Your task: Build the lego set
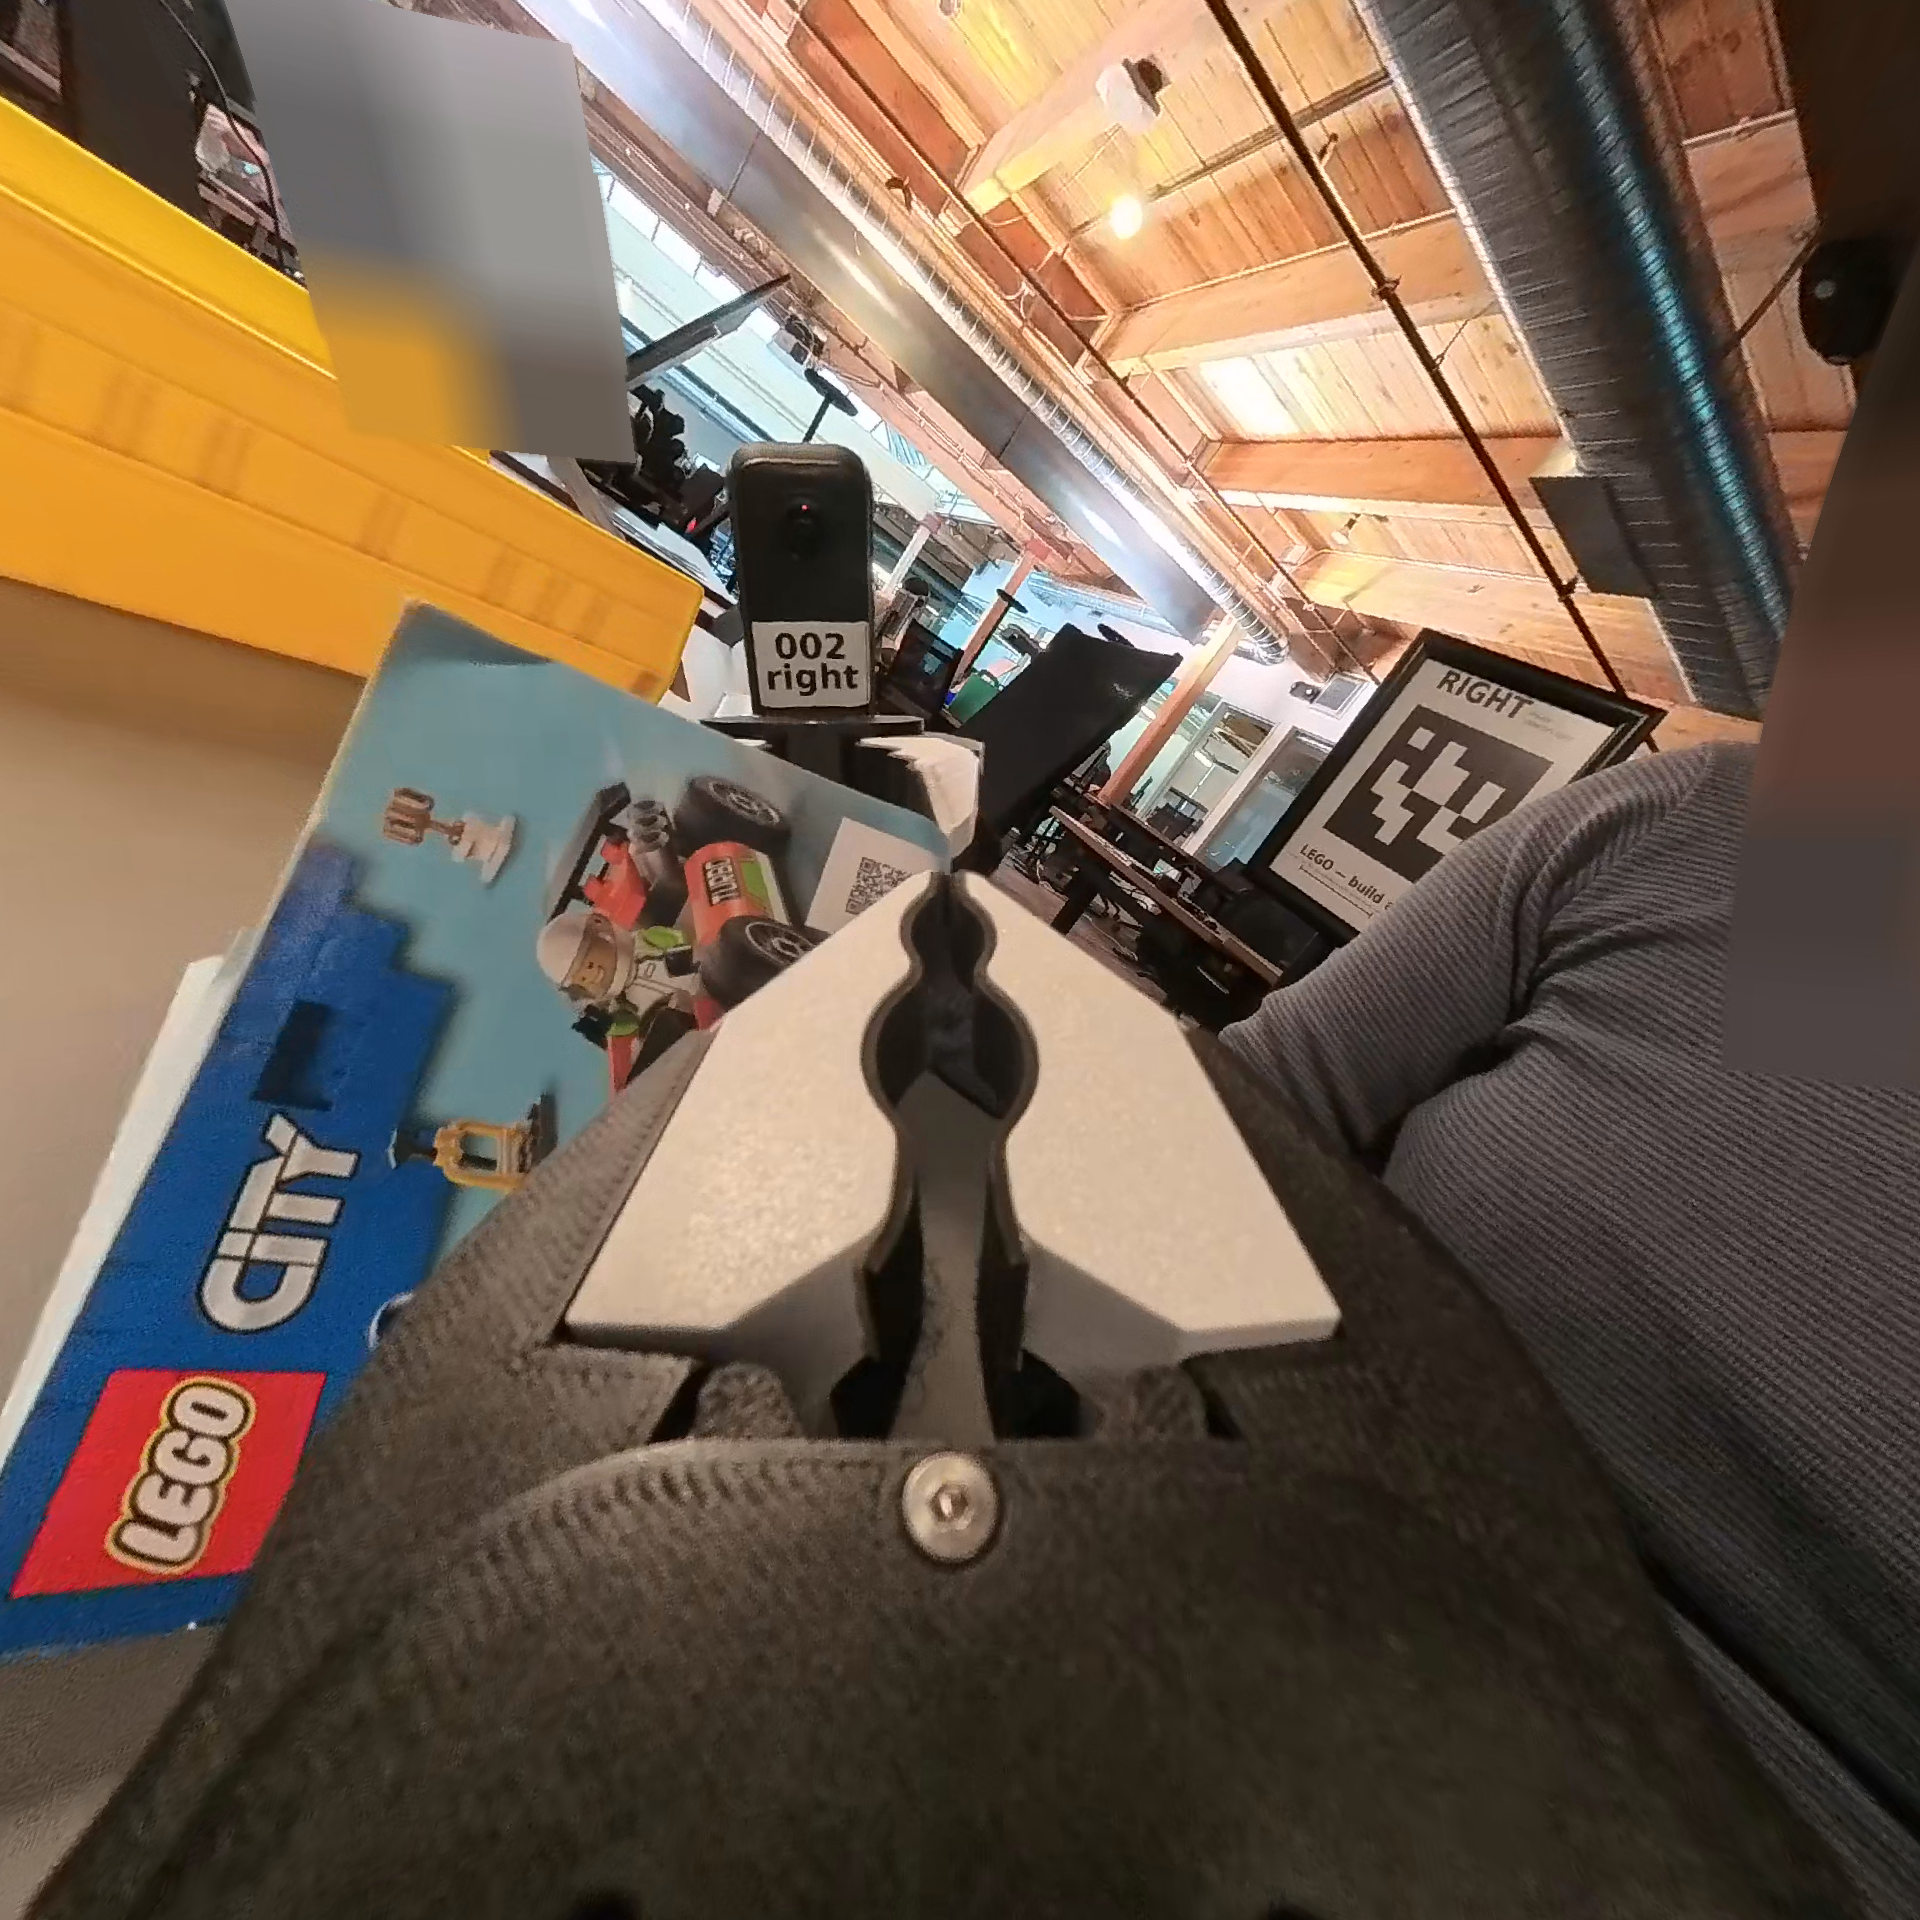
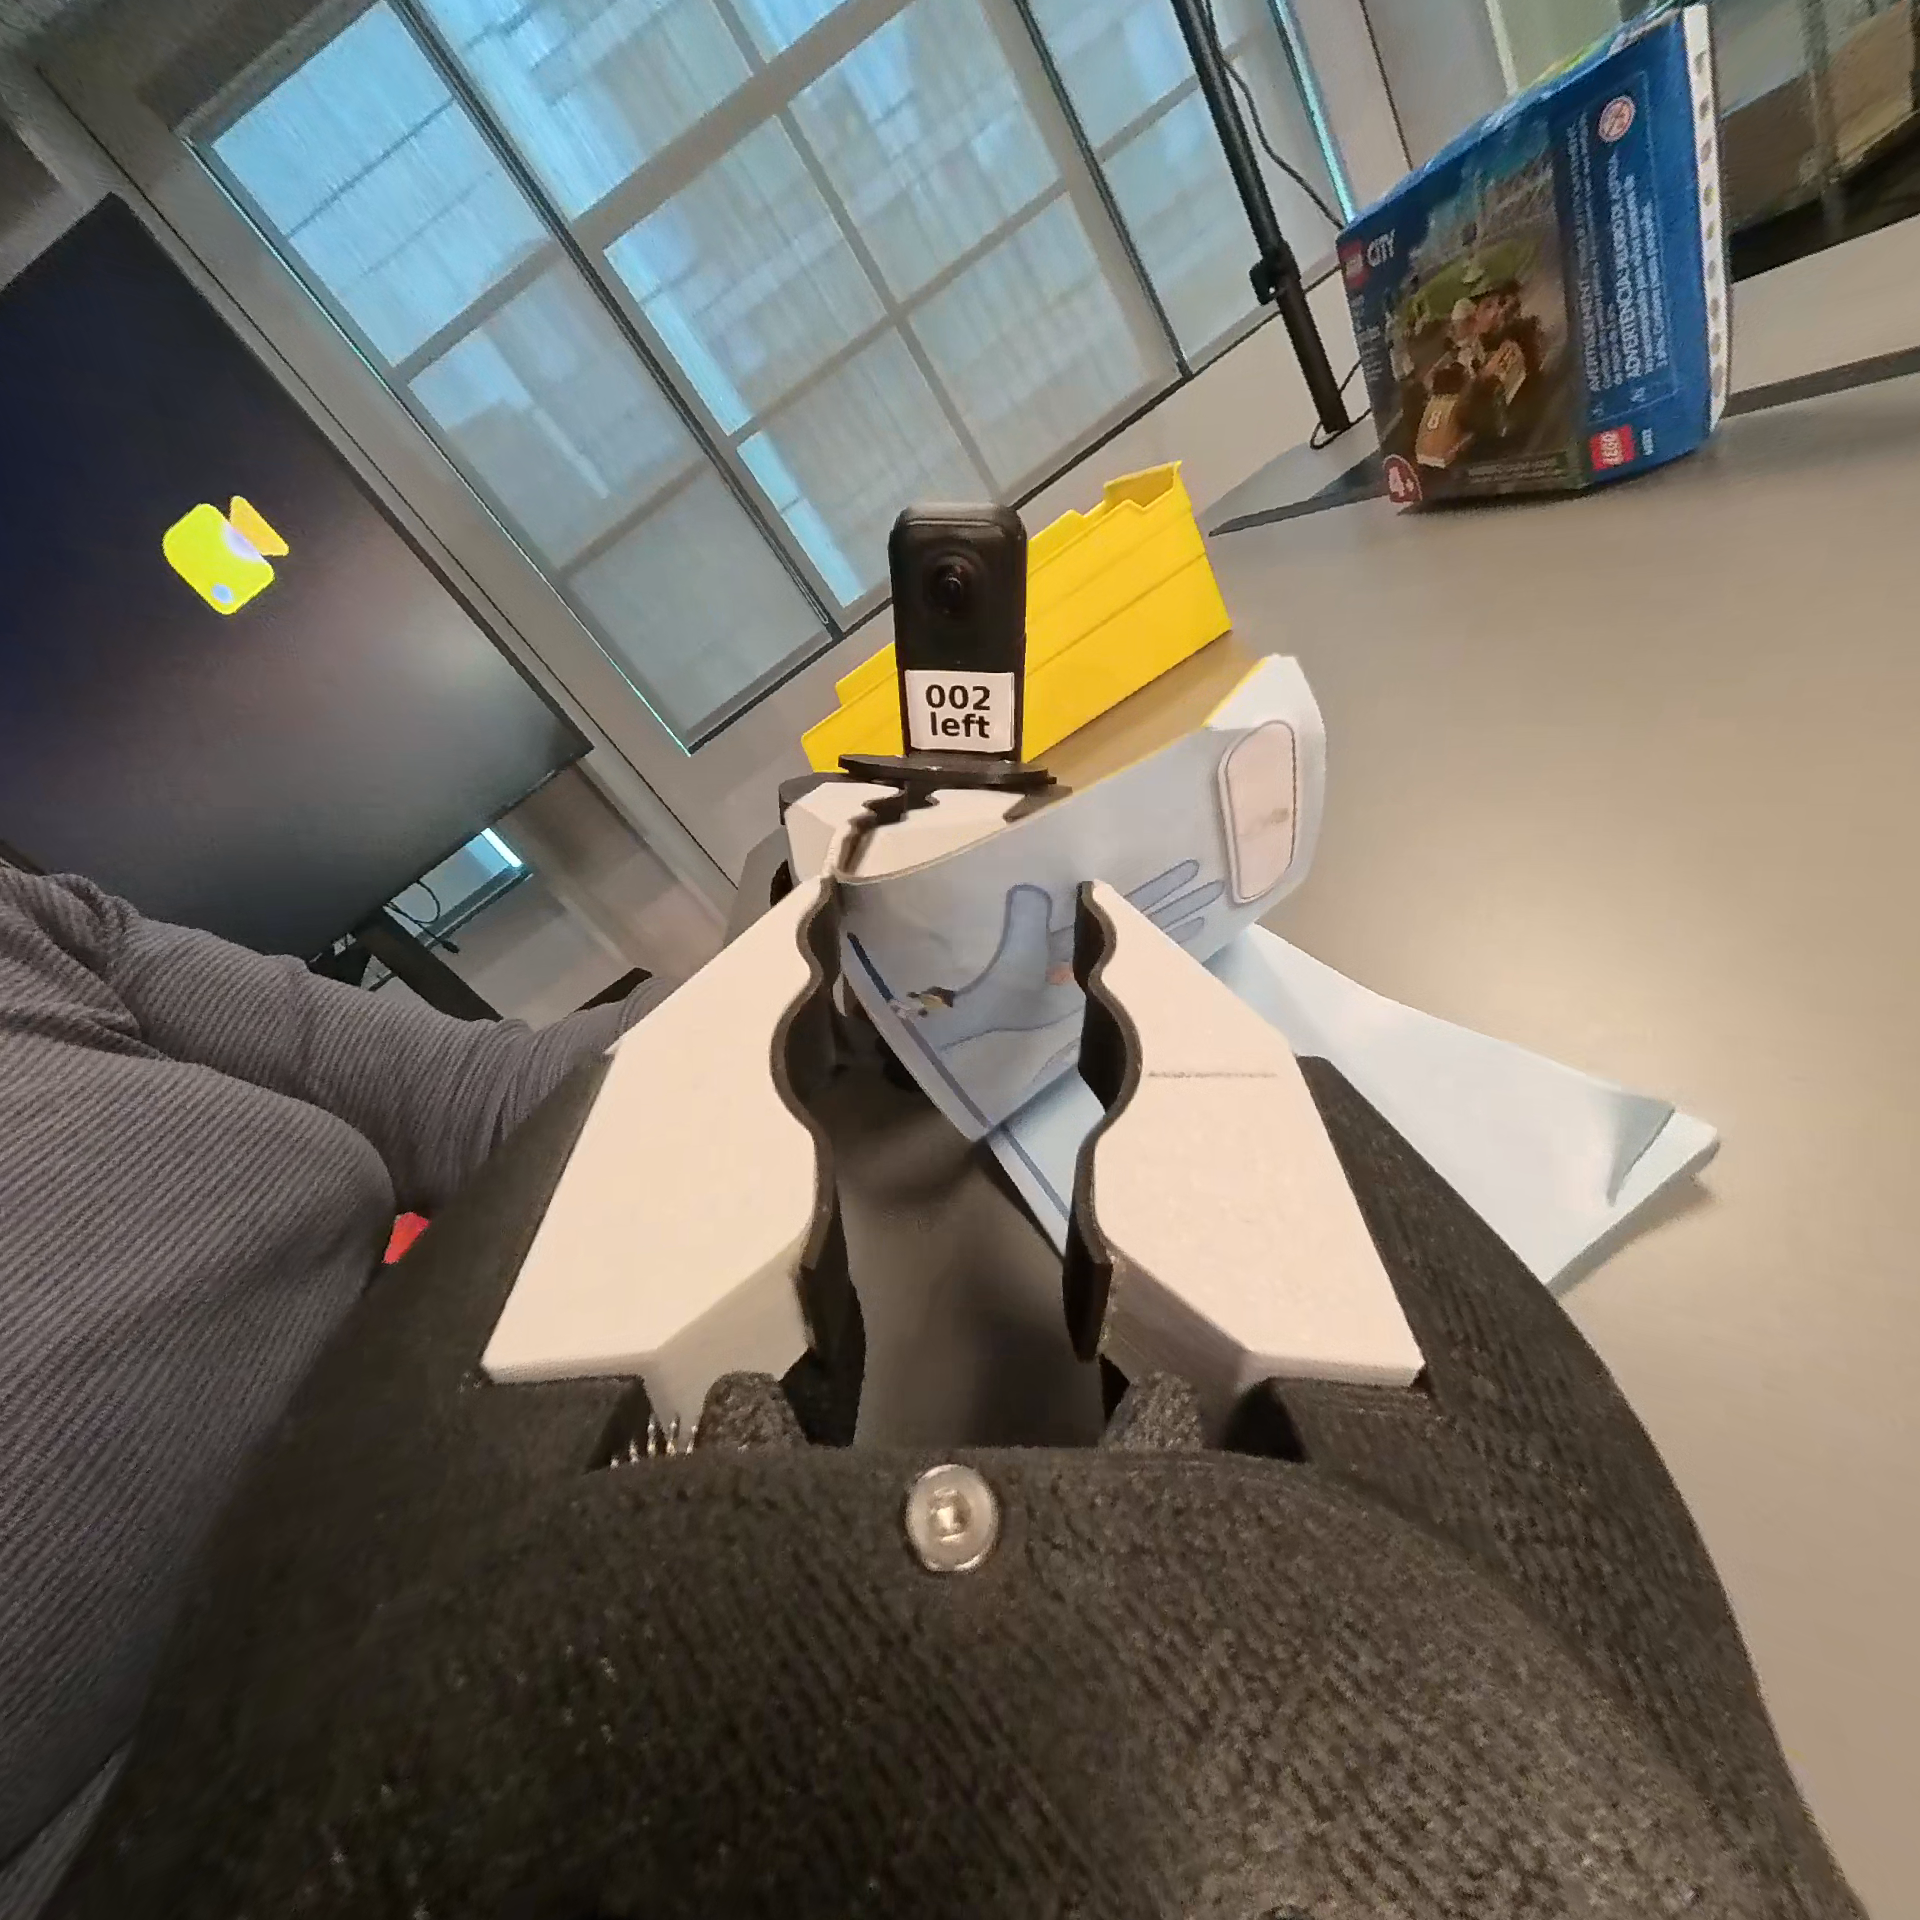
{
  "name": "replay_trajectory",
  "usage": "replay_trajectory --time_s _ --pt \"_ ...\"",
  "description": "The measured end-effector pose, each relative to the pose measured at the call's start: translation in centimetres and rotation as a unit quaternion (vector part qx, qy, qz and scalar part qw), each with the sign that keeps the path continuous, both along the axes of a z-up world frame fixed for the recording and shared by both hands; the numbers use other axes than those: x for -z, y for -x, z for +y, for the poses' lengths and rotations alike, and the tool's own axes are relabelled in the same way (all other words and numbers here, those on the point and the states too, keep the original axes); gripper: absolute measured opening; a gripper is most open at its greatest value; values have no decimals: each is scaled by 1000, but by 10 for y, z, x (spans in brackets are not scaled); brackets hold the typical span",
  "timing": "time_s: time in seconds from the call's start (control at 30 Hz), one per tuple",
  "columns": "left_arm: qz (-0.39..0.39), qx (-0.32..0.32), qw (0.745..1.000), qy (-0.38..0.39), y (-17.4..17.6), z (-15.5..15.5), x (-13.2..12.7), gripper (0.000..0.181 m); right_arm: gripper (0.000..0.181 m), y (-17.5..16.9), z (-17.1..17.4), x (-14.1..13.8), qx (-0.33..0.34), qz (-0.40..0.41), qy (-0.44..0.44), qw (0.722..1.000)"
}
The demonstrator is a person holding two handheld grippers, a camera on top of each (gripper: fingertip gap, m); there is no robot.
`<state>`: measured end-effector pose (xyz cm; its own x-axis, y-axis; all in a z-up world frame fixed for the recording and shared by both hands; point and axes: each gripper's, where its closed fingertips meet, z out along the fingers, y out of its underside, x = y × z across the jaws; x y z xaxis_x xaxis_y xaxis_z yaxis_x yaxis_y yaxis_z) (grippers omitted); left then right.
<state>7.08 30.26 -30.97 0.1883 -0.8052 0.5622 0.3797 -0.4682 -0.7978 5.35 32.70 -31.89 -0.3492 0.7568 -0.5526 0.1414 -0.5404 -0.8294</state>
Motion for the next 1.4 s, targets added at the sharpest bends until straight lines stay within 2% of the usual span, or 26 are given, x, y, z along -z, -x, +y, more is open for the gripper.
replay_trajectory --time_s 0.2,0.53,0.7,0.83,1.4 --pt "-23 0 1000 -17 5 -3 -7 0 40 1 4 9 9 -23 -12 1000" --pt "3 2 1000 0 -2 -1 1 0 42 -3 -10 -4 -41 13 28 999" --pt "27 3 999 -32 -7 -7 0 0 43 -4 -17 -8 -64 24 41 997" --pt "21 8 999 -27 -7 -7 -1 0 43 -5 -19 -11 -76 33 52 995" --pt "13 17 999 -24 -8 -9 -2 0 47 -3 -25 -11 -89 36 53 994"
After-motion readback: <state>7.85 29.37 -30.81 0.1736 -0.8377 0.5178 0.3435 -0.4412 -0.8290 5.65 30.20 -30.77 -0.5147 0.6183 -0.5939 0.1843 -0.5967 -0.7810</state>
